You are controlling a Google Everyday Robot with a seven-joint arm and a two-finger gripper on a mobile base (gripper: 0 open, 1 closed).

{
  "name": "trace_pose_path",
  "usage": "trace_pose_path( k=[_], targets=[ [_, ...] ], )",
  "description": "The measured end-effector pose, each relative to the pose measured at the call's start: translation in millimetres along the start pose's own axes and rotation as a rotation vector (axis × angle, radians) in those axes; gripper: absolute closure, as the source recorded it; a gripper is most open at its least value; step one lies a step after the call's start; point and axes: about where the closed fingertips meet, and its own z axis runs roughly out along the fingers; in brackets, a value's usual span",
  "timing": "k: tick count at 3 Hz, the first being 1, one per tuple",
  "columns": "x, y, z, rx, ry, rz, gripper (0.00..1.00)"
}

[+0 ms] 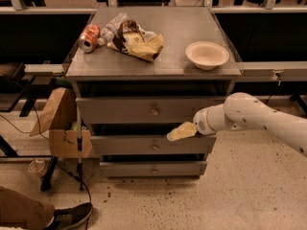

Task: Close top drawer

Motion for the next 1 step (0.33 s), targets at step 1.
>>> trace_pose_path(
  k=[1],
  targets=[
    [0.8, 0.0, -0.2, -0.001, 0.001, 0.001, 0.0]
  ],
)
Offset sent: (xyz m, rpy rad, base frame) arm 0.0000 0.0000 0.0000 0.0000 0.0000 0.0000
